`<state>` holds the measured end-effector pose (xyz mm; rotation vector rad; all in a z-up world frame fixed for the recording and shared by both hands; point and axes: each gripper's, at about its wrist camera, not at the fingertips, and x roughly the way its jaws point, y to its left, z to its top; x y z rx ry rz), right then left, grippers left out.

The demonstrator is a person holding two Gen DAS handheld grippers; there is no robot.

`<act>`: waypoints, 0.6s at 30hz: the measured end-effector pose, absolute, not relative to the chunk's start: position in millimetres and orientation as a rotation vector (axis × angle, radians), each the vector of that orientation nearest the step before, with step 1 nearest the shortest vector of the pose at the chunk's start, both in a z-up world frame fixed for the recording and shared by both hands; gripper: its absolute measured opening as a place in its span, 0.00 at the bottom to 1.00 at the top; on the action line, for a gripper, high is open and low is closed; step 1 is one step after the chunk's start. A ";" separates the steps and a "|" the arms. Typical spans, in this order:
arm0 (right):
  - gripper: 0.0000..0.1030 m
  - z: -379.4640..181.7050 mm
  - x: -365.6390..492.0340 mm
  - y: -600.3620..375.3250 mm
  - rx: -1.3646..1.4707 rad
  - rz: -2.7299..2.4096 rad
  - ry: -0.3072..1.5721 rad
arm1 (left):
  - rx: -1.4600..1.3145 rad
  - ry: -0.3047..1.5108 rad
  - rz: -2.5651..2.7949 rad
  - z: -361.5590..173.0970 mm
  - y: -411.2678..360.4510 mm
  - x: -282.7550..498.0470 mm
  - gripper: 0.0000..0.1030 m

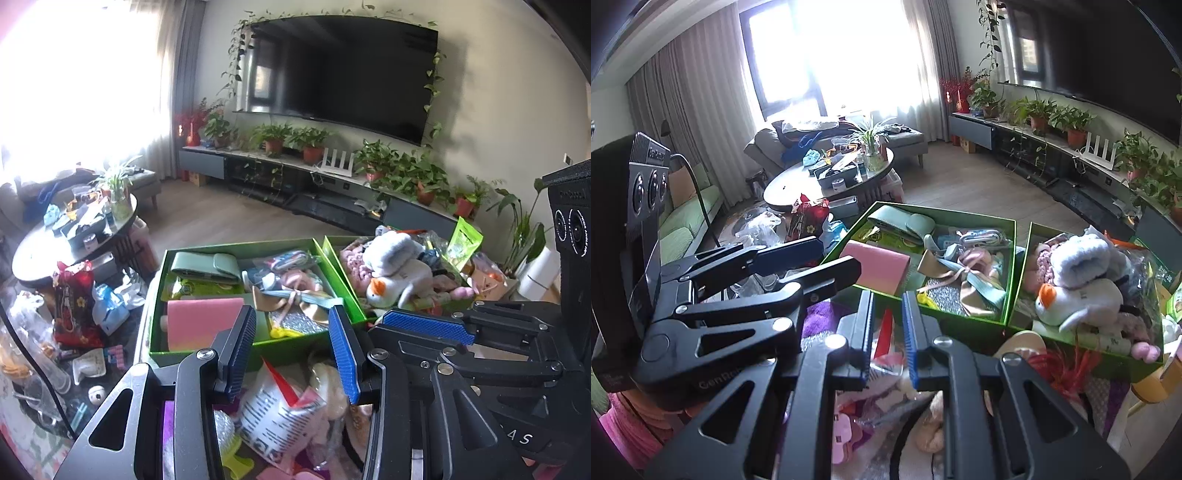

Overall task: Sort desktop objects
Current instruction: 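Withdraw both grippers from the box back over the blanket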

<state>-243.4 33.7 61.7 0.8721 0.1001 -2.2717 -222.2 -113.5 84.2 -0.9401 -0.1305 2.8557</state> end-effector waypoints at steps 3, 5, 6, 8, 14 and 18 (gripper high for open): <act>0.16 60.5 -238.5 38.0 0.877 -2.274 0.101 | -0.948 -0.137 2.846 83.1 -109.2 -217.6 0.40; 0.16 60.0 -235.7 41.0 0.879 -2.276 0.095 | -0.945 -0.137 2.843 82.5 -105.9 -214.9 0.40; 0.16 58.9 -234.2 42.2 0.880 -2.276 0.092 | -0.942 -0.137 2.842 81.7 -104.0 -213.5 0.40; 0.16 57.3 -231.8 46.4 0.880 -2.277 0.087 | -0.940 -0.134 2.844 79.0 -100.2 -211.4 0.40; 0.16 38.6 -233.9 59.8 0.928 -2.268 0.062 | -0.982 -0.118 2.839 62.7 -87.1 -213.6 0.40; 0.16 29.1 -236.0 66.0 0.953 -2.258 0.046 | -0.995 -0.139 2.826 53.2 -81.3 -215.5 0.40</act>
